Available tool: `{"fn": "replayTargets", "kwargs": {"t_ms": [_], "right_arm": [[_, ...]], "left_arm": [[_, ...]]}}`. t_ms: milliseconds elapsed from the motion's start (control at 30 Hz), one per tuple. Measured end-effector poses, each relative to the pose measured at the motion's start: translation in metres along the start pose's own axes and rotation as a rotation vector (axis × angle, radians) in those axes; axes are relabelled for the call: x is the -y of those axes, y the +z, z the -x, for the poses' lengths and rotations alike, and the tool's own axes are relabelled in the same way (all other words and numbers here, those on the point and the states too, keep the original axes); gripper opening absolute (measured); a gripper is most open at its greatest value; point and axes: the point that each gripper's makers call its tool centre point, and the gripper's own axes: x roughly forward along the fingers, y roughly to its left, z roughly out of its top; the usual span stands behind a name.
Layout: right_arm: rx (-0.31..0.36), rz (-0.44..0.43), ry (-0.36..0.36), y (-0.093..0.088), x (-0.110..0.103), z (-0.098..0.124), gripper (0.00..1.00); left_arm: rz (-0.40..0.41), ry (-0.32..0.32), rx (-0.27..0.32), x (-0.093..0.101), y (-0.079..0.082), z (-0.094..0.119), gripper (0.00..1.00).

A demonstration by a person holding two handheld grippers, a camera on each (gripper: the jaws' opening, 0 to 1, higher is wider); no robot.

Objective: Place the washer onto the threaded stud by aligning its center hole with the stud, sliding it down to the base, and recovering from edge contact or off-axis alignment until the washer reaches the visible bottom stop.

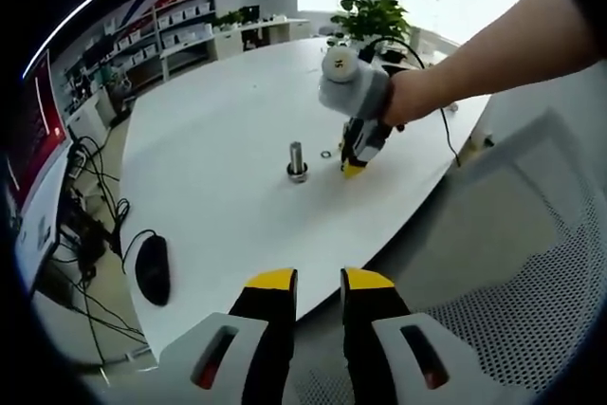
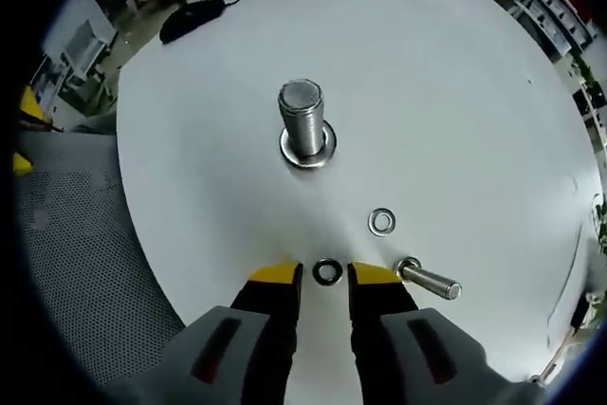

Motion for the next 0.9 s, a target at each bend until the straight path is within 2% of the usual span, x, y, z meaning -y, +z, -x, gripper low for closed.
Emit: {"fn": "replayTargets", "kwargs": {"t_ms": [233, 367, 733, 900], "right_arm": [[0.085, 0.064, 0.027, -0.0029, 0.0018, 0.0012, 0.18], [0.103, 0.097, 0.042, -0.002, 0.0022, 0.0006, 0.16], [0.053, 0.194, 0.062, -0.0021, 0.0002, 0.0005, 0.16], [0.017, 0.202, 0.052, -0.0013, -0.0001, -0.0012, 0.15]], "left_arm": [[0.011, 0.015, -0.014, -0.0029, -0.0024, -0.0003, 0.16], [0.018, 0.026, -0.028, -0.0046, -0.005, -0.0006, 0.16], [0.002, 0.045, -0.061, -0.0064, -0.0092, -0.002, 0.16], [-0.019, 0.055, -0.023, -0.0061, -0.0012, 0.001, 0.16]]}}
